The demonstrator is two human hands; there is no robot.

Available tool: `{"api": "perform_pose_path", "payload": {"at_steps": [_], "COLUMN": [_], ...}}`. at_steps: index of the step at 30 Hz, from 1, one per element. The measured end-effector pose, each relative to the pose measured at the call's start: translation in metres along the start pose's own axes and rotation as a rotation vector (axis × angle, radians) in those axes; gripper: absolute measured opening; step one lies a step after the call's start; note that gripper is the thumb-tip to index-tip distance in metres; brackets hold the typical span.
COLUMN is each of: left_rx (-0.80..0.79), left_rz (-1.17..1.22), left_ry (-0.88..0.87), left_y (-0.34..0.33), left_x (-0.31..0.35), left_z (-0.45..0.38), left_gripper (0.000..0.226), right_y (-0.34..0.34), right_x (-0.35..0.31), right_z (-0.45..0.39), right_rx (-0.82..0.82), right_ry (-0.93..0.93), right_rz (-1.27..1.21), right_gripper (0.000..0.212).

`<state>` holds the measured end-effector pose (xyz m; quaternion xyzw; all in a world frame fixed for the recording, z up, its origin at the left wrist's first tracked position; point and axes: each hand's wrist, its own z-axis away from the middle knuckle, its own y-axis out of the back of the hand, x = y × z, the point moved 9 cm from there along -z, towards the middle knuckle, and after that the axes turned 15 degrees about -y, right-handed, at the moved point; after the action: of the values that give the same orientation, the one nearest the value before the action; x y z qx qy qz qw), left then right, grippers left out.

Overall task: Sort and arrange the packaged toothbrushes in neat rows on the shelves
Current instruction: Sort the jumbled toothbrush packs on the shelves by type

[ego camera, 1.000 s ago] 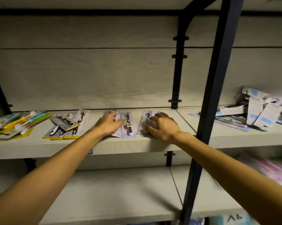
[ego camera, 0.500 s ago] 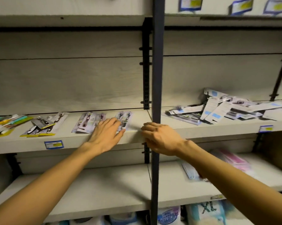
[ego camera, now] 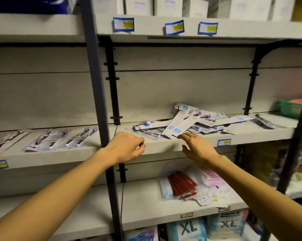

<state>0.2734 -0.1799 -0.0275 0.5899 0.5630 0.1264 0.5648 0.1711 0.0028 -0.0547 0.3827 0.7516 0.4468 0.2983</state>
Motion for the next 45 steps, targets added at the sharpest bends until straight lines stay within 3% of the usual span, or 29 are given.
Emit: {"api": "perform_pose_path", "payload": {"at_steps": [11,16,20,24,31,35,40,42,45], "left_rx": [-0.059,-0.061,-0.023,0.01,-0.099,-0.157,-0.037,0.134,0.404], "left_rz": [0.086,0.231,0.275,0.3,0.36,0.388,0.523,0.691,0.959], "left_ry": [0.163,0.205,0.234,0.305,0.491,0.554,0.695,0.776,0.881], "left_y": [-0.078,-0.124,-0.149,-0.154,-0.147,-0.145,-0.131,-0.12,-0.109], "left_x": [-0.031,-0.064,-0.074,-0.078,-0.077,-0.071,-0.078,-0.079,-0.074], "left_z": [-0.17,-0.219,-0.244,-0.255,-0.258,-0.262,-0.252,-0.25,-0.252], "left_gripper": [0.036,0.036,0.036,0.047,0.068,0.041,0.036,0.032,0.031], "right_y": [0.006,-0.021,-0.045,-0.049,-0.035,-0.019,0.006,0.01,0.01], "right_x": [0.093,0.11,0.113,0.117,0.142,0.165,0.207,0.225,0.242], "right_z": [-0.087,-0.145,-0.169,-0.176,-0.17,-0.166,-0.166,-0.174,-0.186], "right_rx": [0.094,-0.015,-0.065,0.007,0.115,0.155,0.281,0.265,0.115], "right_ry": [-0.021,0.028,0.117,0.233,0.378,0.407,0.282,0.164,0.021], "right_rz": [0.144,0.156,0.13,0.155,0.11,0.042,-0.201,-0.394,-0.78], "right_gripper": [0.044,0.052,0.051,0.039,0.037,0.038,0.033,0.027,0.022]}}
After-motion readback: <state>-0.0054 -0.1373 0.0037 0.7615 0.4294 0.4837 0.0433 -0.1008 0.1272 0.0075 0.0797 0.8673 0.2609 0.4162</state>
